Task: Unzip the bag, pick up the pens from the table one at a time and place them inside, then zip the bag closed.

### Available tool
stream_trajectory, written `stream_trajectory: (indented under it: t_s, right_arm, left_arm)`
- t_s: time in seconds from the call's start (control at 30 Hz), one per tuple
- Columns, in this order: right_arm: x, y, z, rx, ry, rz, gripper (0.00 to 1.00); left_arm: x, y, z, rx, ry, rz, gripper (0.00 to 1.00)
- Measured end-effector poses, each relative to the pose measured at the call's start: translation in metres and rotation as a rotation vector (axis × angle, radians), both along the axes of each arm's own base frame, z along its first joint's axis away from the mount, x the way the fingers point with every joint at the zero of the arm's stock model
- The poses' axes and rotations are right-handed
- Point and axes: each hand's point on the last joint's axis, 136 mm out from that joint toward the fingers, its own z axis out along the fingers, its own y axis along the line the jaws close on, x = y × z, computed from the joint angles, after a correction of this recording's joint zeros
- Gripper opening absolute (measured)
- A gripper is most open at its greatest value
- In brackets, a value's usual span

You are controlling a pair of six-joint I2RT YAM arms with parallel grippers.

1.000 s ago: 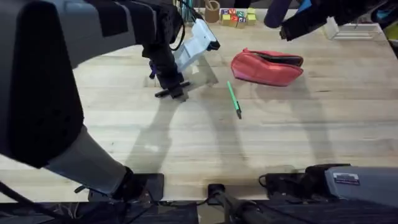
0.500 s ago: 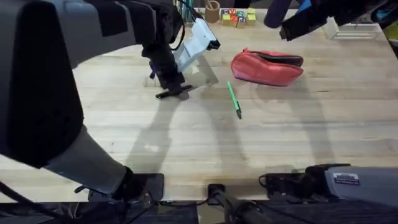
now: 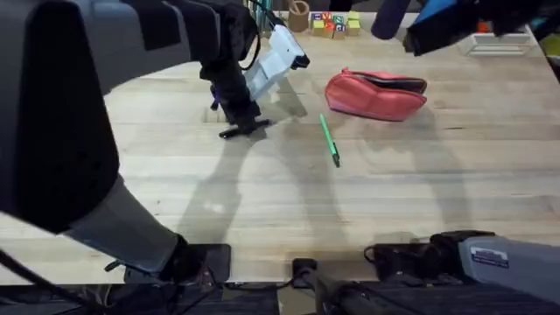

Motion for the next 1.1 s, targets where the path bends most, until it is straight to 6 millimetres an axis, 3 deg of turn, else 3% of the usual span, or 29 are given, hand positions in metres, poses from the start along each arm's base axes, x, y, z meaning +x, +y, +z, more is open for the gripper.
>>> stream_trajectory:
  t_s: [0.2, 0.47, 0.5, 0.8, 1.1]
  right_arm:
    - [-0.023, -0.001, 0.022, 0.005, -0.06, -0.001, 0.996]
    - [-0.051, -0.003, 0.039, 0.037, -0.09, -0.045, 0.997]
    - [-0.066, -0.004, 0.043, 0.049, -0.086, -0.062, 0.996]
    - [-0.101, -0.006, 0.068, 0.077, -0.188, -0.079, 0.997]
    - [-0.119, -0.007, 0.076, 0.082, -0.228, -0.078, 0.996]
  left_arm:
    - [0.017, -0.006, 0.005, -0.004, -0.01, 0.005, 0.043]
    - [0.053, -0.022, 0.043, -0.057, -0.121, 0.002, 0.043]
    - [0.06, -0.029, 0.053, -0.074, -0.15, -0.01, 0.043]
    - [0.069, -0.072, 0.081, -0.118, -0.243, -0.115, 0.043]
    - [0.082, -0.127, 0.115, -0.219, -0.386, -0.236, 0.043]
